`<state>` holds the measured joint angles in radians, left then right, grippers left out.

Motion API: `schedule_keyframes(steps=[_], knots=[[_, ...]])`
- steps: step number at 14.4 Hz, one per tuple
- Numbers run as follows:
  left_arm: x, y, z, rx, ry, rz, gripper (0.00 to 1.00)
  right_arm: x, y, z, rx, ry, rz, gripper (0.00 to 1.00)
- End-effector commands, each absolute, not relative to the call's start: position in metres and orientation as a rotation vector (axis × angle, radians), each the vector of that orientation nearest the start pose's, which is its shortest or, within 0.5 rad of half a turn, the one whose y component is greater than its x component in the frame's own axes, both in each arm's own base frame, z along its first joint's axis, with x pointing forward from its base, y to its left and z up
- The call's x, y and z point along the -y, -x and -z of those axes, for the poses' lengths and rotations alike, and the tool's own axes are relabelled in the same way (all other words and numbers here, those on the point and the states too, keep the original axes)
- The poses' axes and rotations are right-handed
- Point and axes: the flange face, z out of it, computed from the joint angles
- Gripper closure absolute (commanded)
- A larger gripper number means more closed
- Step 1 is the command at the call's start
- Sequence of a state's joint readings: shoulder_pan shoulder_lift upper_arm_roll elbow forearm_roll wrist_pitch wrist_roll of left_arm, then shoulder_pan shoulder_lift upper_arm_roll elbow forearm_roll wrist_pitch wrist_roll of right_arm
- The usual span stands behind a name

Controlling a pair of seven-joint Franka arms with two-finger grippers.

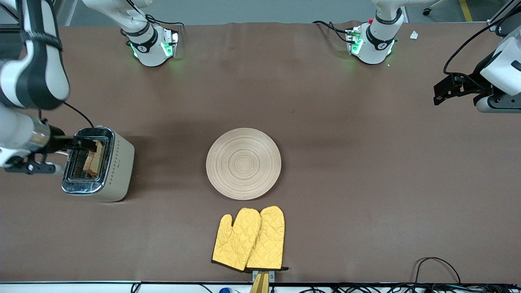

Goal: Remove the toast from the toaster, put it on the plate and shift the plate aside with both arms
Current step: 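Lower the right gripper and grasp the bread slice in the toaster slot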

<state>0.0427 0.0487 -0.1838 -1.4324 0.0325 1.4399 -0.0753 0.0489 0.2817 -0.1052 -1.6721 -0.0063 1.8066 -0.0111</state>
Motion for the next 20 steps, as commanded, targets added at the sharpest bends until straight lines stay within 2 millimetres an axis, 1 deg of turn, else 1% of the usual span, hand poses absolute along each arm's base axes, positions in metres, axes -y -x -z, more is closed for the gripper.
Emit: schedule_keyframes(steps=[1, 2, 3, 5, 6, 7, 9, 11, 12, 14, 15, 17, 19, 20], knots=[[0.076, -0.554, -0.658, -0.114, 3.118, -0.033, 0.0, 0.034, -0.636, -0.405, -0.086, 3.148, -0.228, 0.03], [0.078, -0.554, -0.659, -0.107, 3.12, -0.026, 0.0, 0.035, -0.639, -0.399, -0.088, 3.149, -0.226, 0.08], [0.078, -0.556, -0.661, -0.107, 3.132, 0.0, 0.0, 0.036, -0.641, -0.397, -0.088, 3.151, -0.212, 0.17], [0.079, -0.556, -0.661, -0.11, 3.147, 0.01, 0.0, 0.038, -0.642, -0.391, -0.085, 3.151, -0.219, 0.39], [0.078, -0.556, -0.661, -0.112, 3.147, 0.01, 0.0, 0.038, -0.643, -0.392, -0.085, 3.153, -0.214, 0.49], [0.076, -0.556, -0.662, -0.119, 3.145, 0.013, 0.0, 0.038, -0.644, -0.391, -0.077, 3.154, -0.202, 0.67], [0.075, -0.555, -0.664, -0.118, 3.138, 0.019, 0.0, 0.045, -0.645, -0.393, 0.01, 3.161, -0.183, 0.85], [0.073, -0.556, -0.664, -0.098, 3.133, 0.02, 0.0, 0.047, -0.646, -0.397, 0.019, 3.163, -0.169, 0.94], [0.073, -0.556, -0.663, -0.106, 3.128, 0.018, 0.0, 0.046, -0.647, -0.4, 0.022, 3.165, -0.159, 0.96], [0.067, -0.556, -0.663, -0.099, 3.117, 0.019, 0.0, 0.048, -0.648, -0.409, 0.011, 3.168, -0.148, 0.97], [0.066, -0.557, -0.663, -0.097, 3.118, 0.017, 0.0, 0.051, -0.647, -0.418, -0.002, 3.168, -0.126, 0.98], [0.067, -0.558, -0.661, -0.099, 3.115, 0.015, 0.0, 0.052, -0.642, -0.446, 0.004, 3.168, -0.07, 0.99], [0.067, -0.558, -0.66, -0.101, 3.104, 0.014, 0.0, 0.05, -0.635, -0.476, -0.01, 3.164, -0.079, 0.99], [0.067, -0.558, -0.66, -0.108, 3.104, 0.014, 0.0, 0.046, -0.634, -0.488, -0.003, 3.162, -0.093, 0.99]])
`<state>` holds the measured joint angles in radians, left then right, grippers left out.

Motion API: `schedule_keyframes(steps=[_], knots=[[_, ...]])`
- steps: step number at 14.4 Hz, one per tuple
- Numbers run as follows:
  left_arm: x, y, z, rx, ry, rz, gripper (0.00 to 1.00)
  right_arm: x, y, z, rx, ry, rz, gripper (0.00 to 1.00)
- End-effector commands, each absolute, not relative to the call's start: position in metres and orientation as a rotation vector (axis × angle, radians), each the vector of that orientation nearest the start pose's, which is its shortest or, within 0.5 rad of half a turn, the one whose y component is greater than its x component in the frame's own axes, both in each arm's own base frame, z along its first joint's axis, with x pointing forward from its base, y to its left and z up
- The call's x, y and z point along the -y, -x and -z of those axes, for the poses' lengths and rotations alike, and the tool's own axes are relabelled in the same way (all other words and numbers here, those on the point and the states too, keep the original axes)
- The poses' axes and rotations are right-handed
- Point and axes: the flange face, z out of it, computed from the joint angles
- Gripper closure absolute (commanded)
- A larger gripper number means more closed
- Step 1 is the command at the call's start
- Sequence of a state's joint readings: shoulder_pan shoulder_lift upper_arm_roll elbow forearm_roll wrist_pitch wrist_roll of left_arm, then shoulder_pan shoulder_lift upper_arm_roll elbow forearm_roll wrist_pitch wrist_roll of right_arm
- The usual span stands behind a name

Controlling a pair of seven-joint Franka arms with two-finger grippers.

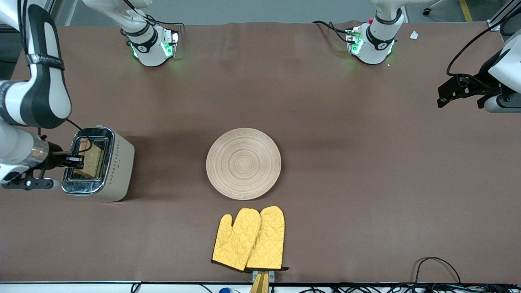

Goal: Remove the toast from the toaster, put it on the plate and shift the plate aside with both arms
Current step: 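Lower the right gripper and grasp the bread slice in the toaster slot, then lift the bread slice out of the toaster with the right gripper, then carry the bread to the plate while the left gripper reaches toward the plate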

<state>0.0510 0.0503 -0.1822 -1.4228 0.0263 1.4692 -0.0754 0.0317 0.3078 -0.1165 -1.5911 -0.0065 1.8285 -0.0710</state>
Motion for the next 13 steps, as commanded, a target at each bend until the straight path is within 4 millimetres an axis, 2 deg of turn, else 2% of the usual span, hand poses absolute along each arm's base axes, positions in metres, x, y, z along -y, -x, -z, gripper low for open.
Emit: schedule_keyframes(steps=[1, 3, 5, 8, 9, 10, 13], knots=[[0.07, -0.557, -0.66, -0.128, 3.104, 0.009, 0.0, 0.042, -0.634, -0.498, 0.008, 3.159, -0.11, 0.99], [0.072, -0.555, -0.663, -0.151, 3.103, 0.016, 0.0, 0.015, -0.635, -0.513, 0.069, 3.159, -0.116, 0.99], [0.067, -0.554, -0.662, -0.142, 3.105, -0.006, 0.0, -0.027, -0.634, -0.515, 0.074, 3.164, -0.117, 0.99], [0.072, -0.552, -0.66, -0.164, 3.116, -0.037, 0.0, -0.107, -0.63, -0.507, -0.068, 3.167, -0.111, 0.99], [0.073, -0.552, -0.66, -0.166, 3.116, -0.036, 0.0, -0.137, -0.628, -0.497, -0.128, 3.177, -0.115, 0.99], [0.073, -0.552, -0.659, -0.166, 3.115, -0.039, 0.0, -0.165, -0.629, -0.478, -0.179, 3.185, -0.121, 0.99], [0.069, -0.546, -0.648, -0.178, 3.107, -0.158, 0.0, -0.23, -0.633, -0.44, -0.302, 3.148, -0.051, 0.99]])
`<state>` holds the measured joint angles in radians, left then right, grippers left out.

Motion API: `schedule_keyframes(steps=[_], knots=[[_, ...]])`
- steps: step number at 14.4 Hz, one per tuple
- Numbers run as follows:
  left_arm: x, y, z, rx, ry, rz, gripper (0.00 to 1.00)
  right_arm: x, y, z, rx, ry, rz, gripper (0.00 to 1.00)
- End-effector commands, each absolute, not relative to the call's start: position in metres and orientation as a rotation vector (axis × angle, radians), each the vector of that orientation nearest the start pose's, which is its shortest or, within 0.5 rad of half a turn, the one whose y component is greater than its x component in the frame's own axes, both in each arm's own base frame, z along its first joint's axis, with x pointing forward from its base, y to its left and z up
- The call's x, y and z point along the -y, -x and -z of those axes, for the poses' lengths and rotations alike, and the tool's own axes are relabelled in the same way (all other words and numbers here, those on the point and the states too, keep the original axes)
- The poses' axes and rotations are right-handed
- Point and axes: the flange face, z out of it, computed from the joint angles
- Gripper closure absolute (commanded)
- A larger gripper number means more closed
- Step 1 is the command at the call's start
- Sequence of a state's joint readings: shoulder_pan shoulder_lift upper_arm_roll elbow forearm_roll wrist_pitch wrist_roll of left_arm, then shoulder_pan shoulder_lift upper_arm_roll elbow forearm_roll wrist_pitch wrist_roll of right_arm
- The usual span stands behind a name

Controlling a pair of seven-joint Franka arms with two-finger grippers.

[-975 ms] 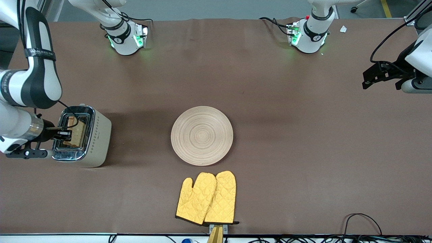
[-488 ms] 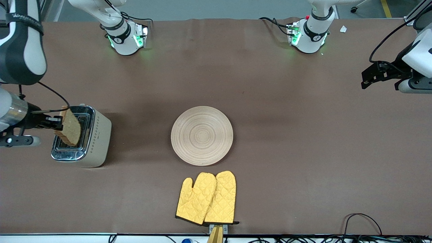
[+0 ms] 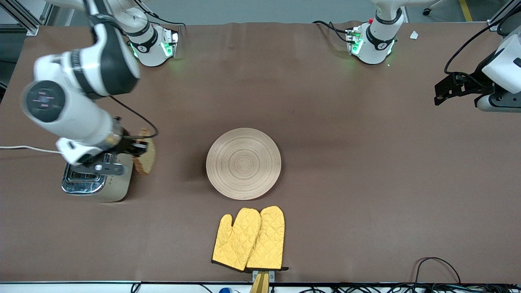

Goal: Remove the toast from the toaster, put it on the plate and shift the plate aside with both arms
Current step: 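Carry the bread to the plate while the left gripper reaches toward the plate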

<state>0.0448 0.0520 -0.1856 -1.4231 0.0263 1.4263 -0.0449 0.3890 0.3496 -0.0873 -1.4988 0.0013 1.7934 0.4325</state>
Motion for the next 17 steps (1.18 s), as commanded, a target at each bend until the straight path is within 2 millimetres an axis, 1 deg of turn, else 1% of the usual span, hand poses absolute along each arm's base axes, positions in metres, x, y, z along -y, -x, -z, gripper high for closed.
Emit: schedule_keyframes(steps=[1, 2, 3, 4, 5, 6, 7, 9, 12, 14, 16, 17], knots=[[0.07, -0.544, -0.644, -0.178, 3.104, -0.187, 0.0, -0.25, -0.631, -0.423, -0.345, 3.135, -0.059, 0.99], [0.068, -0.544, -0.644, -0.175, 3.104, -0.189, 0.0, -0.27, -0.629, -0.406, -0.383, 3.129, -0.071, 0.99], [0.065, -0.545, -0.643, -0.169, 3.109, -0.193, 0.0, -0.286, -0.626, -0.393, -0.401, 3.13, -0.066, 0.99], [0.067, -0.545, -0.644, -0.17, 3.12, -0.192, 0.0, -0.3, -0.623, -0.384, -0.423, 3.128, -0.06, 0.99], [0.067, -0.547, -0.642, -0.168, 3.13, -0.189, 0.0, -0.309, -0.619, -0.376, -0.434, 3.133, -0.071, 0.99], [0.068, -0.552, -0.633, -0.171, 3.133, -0.204, 0.0, -0.316, -0.616, -0.369, -0.45, 3.136, -0.083, 0.99], [0.07, -0.555, -0.629, -0.177, 3.146, -0.213, 0.0, -0.326, -0.613, -0.361, -0.467, 3.135, -0.079, 0.99], [0.074, -0.563, -0.614, -0.182, 3.217, -0.271, 0.0, -0.351, -0.605, -0.342, -0.515, 3.132, -0.067, 0.99], [0.081, -0.573, -0.594, -0.182, 3.268, -0.327, 0.0, -0.374, -0.6, -0.327, -0.582, 3.115, -0.04, 0.99], [0.086, -0.582, -0.576, -0.186, 3.344, -0.402, 0.0, -0.4, -0.593, -0.314, -0.627, 3.104, -0.025, 0.99], [0.09, -0.59, -0.557, -0.187, 3.388, -0.458, 0.0, -0.412, -0.588, -0.306, -0.642, 3.095, -0.01, 0.98], [0.093, -0.595, -0.549, -0.182, 3.409, -0.469, 0.0, -0.414, -0.589, -0.303, -0.658, 3.084, 0.001, 0.98]])
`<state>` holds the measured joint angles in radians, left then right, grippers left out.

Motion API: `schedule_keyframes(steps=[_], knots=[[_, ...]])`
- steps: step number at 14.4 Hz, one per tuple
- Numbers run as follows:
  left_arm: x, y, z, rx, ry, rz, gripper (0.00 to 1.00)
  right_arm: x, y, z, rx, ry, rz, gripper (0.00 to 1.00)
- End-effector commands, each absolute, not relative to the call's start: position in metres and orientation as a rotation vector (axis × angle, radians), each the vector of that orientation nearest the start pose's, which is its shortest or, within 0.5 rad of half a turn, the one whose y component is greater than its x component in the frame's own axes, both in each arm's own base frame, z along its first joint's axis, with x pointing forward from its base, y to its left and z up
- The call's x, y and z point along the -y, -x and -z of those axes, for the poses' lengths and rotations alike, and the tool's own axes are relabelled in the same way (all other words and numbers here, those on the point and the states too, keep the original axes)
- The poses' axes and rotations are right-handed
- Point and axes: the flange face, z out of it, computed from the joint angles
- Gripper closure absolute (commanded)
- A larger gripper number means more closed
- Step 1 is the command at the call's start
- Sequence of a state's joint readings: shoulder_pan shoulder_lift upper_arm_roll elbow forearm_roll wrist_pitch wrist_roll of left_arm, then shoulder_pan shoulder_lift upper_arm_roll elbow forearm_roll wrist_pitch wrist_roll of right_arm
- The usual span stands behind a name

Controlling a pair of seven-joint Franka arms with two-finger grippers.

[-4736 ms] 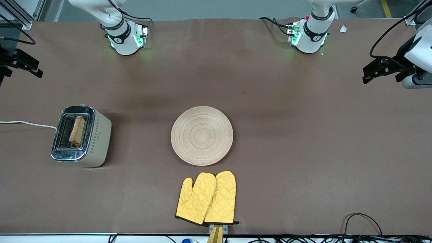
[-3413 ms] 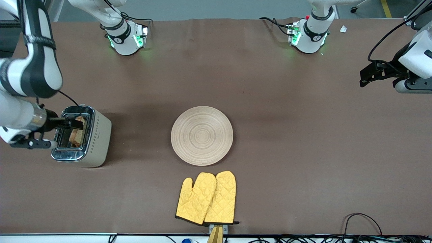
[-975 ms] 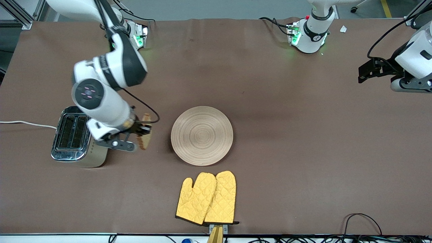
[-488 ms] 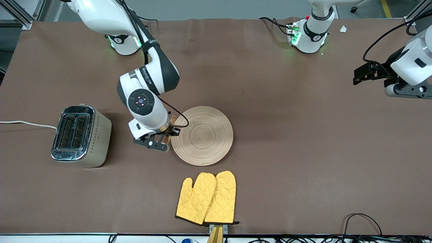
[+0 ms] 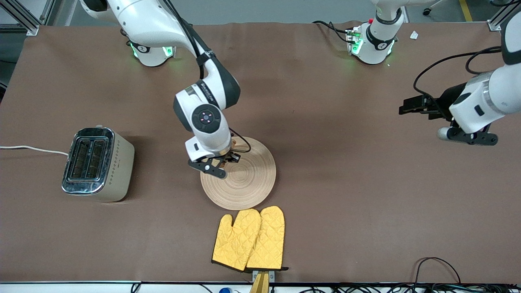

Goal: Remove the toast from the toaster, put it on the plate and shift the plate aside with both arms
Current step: 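Carry the bread to the plate while the left gripper reaches toward the plate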

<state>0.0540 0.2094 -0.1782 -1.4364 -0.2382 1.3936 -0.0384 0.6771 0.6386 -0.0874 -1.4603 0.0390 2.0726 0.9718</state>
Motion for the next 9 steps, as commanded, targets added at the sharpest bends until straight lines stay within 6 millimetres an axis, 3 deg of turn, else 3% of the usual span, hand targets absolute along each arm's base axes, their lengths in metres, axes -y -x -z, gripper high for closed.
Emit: schedule_keyframes(steps=[1, 3, 4, 5, 7, 8, 9], knots=[[0.098, -0.6, -0.536, -0.189, 3.43, -0.51, 0.0, -0.418, -0.589, -0.302, -0.667, 3.069, 0.019, 0.98], [0.11, -0.607, -0.509, -0.202, 3.496, -0.62, 0.0, -0.422, -0.591, -0.296, -0.67, 3.051, 0.047, 0.97], [0.113, -0.611, -0.496, -0.22, 3.532, -0.665, 0.0, -0.421, -0.592, -0.293, -0.672, 3.048, 0.052, 0.93], [0.12, -0.614, -0.489, -0.256, 3.562, -0.674, 0.0, -0.422, -0.594, -0.294, -0.669, 3.036, 0.07, 0.82], [0.13, -0.616, -0.468, -0.29, 3.574, -0.659, 0.0, -0.422, -0.594, -0.294, -0.669, 3.034, 0.073, 0.15], [0.145, -0.614, -0.455, -0.334, 3.593, -0.634, 0.0, -0.423, -0.594, -0.298, -0.651, 3.035, 0.083, 0.0], [0.154, -0.613, -0.443, -0.348, 3.616, -0.603, 0.0, -0.412, -0.601, -0.302, -0.674, 3.026, 0.084, 0.0]])
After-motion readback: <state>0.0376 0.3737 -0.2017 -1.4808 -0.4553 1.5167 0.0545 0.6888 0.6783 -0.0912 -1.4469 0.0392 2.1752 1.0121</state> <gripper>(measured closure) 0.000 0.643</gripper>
